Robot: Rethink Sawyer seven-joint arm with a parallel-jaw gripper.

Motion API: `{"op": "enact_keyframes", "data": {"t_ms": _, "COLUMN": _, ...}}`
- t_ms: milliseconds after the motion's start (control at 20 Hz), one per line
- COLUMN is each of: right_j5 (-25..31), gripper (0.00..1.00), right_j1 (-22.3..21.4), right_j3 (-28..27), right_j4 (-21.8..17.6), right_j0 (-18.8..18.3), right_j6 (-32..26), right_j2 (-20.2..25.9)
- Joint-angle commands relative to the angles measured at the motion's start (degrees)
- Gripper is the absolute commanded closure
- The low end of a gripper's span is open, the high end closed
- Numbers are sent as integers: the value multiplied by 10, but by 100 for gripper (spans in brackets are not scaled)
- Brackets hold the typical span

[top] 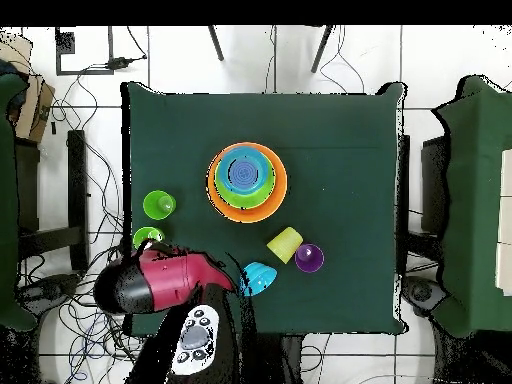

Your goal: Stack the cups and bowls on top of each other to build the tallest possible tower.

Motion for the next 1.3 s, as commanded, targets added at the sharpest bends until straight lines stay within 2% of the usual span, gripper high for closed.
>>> {"op": "enact_keyframes", "data": {"t_ms": 50, "right_j5": 69, "gripper": 0, "right_j1": 6, "right_j3": -47, "right_j4": 35, "right_j0": 16, "right_j6": 69, "right_j2": 19}}
{"op": "enact_keyframes", "data": {"t_ms": 750, "right_j5": -6, "gripper": 0, "right_j1": 84, "right_j3": -68, "right_j4": 53, "right_j0": 23, "right_j6": 69, "right_j2": 23}}
{"op": "enact_keyframes", "data": {"t_ms": 950, "right_j5": -16, "gripper": 0, "right_j1": 95, "right_j3": -73, "right_j4": 53, "right_j0": 30, "right_j6": 73, "right_j2": 19}}
{"op": "enact_keyframes", "data": {"t_ms": 1300, "right_j5": -44, "gripper": 0, "right_j1": 115, "right_j3": -76, "right_j4": 47, "right_j0": 19, "right_j6": 67, "right_j2": 24}}
